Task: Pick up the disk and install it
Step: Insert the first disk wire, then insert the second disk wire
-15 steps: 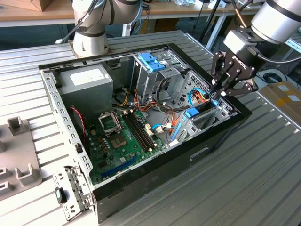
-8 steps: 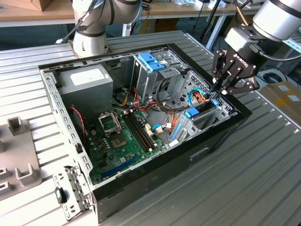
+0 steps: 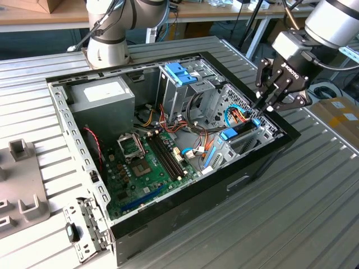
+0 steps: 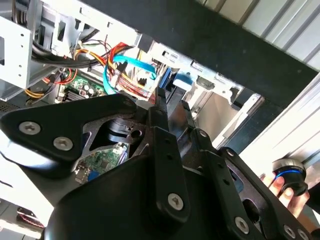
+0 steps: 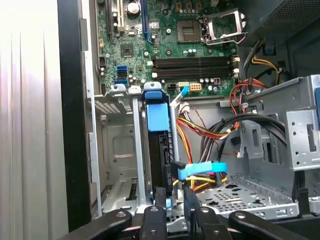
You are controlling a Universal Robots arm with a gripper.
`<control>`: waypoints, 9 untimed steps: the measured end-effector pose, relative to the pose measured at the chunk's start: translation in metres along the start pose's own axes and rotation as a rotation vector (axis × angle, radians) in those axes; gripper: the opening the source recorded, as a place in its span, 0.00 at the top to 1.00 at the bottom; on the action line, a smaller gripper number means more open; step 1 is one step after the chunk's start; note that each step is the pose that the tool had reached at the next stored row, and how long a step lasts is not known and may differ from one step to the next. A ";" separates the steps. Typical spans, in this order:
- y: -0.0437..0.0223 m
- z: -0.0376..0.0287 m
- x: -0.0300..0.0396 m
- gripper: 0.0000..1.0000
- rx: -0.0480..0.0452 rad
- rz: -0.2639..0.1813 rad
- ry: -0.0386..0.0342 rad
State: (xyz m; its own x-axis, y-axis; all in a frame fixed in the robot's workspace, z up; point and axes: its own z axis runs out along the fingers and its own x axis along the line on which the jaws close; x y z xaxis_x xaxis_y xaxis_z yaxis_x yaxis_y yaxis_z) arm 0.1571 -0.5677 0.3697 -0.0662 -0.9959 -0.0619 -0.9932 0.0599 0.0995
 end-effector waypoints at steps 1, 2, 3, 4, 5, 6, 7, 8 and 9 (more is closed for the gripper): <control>-0.0104 -0.0008 -0.0012 0.71 -0.0104 0.001 0.0006; -0.0209 -0.0018 -0.0023 0.71 -0.0187 0.001 0.0012; -0.0216 -0.0019 -0.0024 0.71 -0.0192 0.001 0.0012; -0.0218 -0.0019 -0.0024 0.71 -0.0192 0.001 0.0012; -0.0177 -0.0015 -0.0022 0.71 -0.0192 0.001 0.0012; -0.0069 -0.0002 -0.0049 0.71 -0.0192 0.001 0.0013; -0.0059 0.0000 -0.0055 0.71 -0.0192 0.001 0.0011; -0.0050 0.0001 -0.0060 0.71 -0.0192 0.001 0.0011; -0.0040 0.0002 -0.0063 0.71 -0.0192 0.001 0.0012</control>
State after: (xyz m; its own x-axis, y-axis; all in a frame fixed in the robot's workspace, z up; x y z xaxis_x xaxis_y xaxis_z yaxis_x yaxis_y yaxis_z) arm 0.1615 -0.5617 0.3695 -0.0673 -0.9959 -0.0606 -0.9911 0.0597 0.1186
